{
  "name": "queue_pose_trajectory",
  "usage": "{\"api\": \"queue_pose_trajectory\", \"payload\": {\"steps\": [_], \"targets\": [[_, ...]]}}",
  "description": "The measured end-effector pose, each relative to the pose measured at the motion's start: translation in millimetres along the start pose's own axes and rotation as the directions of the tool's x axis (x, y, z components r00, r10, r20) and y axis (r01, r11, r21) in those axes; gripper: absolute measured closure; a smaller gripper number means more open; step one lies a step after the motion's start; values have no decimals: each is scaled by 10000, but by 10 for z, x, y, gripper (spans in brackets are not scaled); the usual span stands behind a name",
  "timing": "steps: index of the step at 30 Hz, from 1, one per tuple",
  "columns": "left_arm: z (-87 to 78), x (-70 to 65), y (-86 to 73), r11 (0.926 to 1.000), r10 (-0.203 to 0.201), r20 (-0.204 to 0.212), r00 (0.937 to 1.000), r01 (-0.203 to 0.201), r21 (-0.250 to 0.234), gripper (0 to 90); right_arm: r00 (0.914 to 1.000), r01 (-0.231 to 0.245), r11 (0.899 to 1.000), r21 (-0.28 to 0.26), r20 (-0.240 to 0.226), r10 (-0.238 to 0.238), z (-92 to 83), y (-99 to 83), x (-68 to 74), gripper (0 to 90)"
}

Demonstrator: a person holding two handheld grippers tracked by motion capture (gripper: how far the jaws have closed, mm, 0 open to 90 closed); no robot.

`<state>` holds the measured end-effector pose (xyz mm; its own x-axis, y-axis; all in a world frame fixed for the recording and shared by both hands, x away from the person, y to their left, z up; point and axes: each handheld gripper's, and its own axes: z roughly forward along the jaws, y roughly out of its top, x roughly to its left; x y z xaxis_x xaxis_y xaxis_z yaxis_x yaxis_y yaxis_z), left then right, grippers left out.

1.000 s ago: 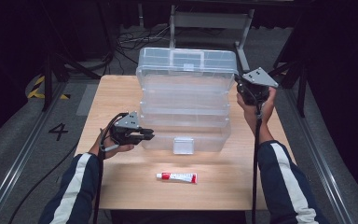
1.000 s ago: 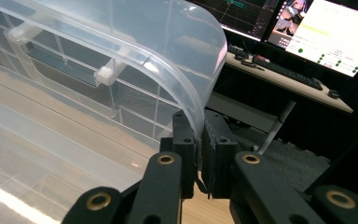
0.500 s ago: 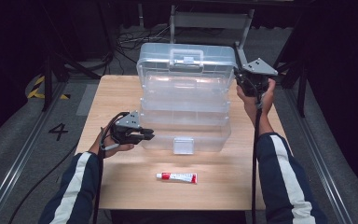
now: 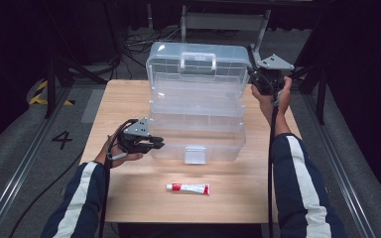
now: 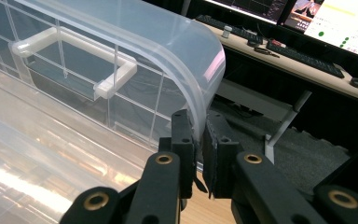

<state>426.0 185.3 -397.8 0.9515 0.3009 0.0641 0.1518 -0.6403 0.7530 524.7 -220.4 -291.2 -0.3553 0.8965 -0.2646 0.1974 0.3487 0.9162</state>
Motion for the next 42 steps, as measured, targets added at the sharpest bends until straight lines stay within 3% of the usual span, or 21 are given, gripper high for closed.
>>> {"api": "queue_pose_trajectory", "payload": {"steps": [16,42], "targets": [[0,17,-26,9994,-222,140,9997,225,-244,785,9997,-220,9997,147,-139,222,132,53,-65,834],[-2,16,-31,9996,-166,141,9998,169,-244,784,9997,-248,9988,434,-13,249,285,106,-106,827]]}}
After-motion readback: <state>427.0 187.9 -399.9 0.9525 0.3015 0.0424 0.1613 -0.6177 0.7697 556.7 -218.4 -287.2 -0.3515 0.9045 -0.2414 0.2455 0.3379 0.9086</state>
